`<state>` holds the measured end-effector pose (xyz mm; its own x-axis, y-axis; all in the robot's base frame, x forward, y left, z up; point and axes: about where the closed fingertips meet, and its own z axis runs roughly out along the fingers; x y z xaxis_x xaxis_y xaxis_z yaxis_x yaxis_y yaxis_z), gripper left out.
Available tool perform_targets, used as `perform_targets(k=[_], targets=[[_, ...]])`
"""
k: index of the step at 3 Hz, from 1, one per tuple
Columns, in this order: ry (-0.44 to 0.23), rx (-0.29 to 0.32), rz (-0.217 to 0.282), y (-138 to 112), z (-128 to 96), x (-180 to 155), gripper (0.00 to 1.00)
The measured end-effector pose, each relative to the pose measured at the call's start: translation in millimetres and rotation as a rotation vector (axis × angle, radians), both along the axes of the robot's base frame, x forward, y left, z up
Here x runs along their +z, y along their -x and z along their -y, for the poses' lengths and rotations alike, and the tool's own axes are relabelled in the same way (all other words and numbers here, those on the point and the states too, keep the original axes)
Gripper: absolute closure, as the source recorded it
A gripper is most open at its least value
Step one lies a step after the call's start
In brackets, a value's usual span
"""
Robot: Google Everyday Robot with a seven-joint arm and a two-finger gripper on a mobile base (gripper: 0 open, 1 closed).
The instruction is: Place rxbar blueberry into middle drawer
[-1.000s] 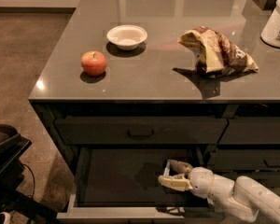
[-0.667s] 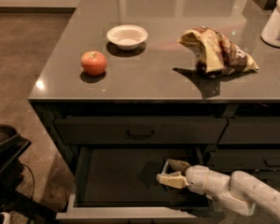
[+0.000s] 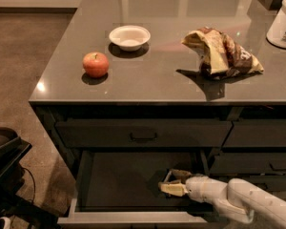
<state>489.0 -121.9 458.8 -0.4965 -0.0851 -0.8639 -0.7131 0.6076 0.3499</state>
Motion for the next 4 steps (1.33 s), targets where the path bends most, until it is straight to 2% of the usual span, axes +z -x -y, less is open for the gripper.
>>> perform_targets(k=[1,2,4], targets=[[0.013,-0.029,-0.028,-0.4,-5.3,-25.3,1.00],[0.014,-0.032,-0.030,-0.6,-5.3,-26.8,0.81],[0.014,-0.032,-0.030,-0.6,-5.4,-26.8,0.35]])
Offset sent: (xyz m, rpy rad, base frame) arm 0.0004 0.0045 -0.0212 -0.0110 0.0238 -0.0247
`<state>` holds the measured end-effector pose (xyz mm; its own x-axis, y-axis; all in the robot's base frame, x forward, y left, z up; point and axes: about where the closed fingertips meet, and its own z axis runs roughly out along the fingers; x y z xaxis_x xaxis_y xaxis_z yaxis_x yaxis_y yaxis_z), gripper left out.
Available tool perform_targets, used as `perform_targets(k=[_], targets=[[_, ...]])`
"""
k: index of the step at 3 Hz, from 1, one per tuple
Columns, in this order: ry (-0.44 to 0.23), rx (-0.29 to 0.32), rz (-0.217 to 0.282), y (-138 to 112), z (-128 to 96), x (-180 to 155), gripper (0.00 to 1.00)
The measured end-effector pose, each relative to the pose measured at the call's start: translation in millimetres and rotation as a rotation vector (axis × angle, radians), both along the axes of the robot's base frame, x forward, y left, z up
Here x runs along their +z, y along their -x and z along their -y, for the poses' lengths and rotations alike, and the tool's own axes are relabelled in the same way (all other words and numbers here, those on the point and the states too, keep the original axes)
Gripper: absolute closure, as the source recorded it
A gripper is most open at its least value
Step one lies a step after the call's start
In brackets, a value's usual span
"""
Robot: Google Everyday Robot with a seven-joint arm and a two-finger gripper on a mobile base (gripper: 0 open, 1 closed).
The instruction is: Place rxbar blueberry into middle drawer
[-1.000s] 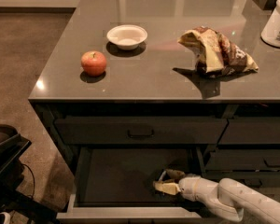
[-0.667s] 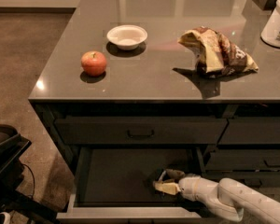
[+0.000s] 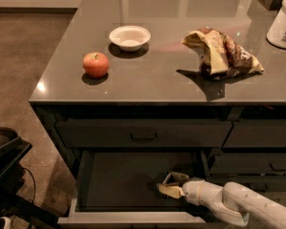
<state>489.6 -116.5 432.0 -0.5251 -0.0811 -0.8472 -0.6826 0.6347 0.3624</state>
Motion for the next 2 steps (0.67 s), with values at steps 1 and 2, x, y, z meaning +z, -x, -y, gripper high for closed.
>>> perform_targets(k=[1,2], targets=[[0.000,0.000,0.000,0.0,-0.1,0.0,0.12],[0.000,0.000,0.000,0.0,-0.1,0.0,0.00]])
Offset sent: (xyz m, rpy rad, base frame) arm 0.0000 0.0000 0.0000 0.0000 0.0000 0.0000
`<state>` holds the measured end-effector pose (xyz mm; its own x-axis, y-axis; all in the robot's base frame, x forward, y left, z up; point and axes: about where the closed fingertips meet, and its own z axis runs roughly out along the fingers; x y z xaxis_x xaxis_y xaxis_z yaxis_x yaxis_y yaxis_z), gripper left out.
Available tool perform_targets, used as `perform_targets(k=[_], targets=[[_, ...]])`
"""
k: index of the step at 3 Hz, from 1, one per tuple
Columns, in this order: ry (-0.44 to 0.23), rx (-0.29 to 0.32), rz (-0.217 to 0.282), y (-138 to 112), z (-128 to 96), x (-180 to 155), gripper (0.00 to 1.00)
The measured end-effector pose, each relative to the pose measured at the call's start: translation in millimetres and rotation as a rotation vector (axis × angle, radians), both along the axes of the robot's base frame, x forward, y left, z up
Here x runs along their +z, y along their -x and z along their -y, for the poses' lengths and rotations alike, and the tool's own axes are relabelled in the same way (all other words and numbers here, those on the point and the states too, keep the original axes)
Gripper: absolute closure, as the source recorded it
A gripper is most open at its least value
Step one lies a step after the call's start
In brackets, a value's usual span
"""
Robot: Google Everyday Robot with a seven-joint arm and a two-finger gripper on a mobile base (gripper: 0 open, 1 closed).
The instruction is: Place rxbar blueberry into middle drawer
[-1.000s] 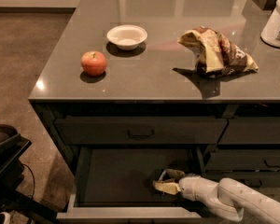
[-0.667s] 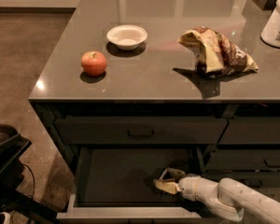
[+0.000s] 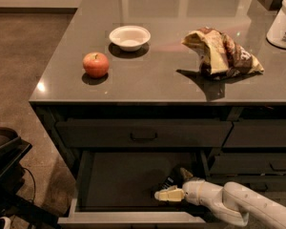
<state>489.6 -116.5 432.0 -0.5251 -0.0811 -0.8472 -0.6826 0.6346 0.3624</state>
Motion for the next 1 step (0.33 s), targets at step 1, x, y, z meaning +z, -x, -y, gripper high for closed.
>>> perform_targets(k=[1], targets=[[0.000,0.000,0.000,0.0,0.0,0.0,0.00]])
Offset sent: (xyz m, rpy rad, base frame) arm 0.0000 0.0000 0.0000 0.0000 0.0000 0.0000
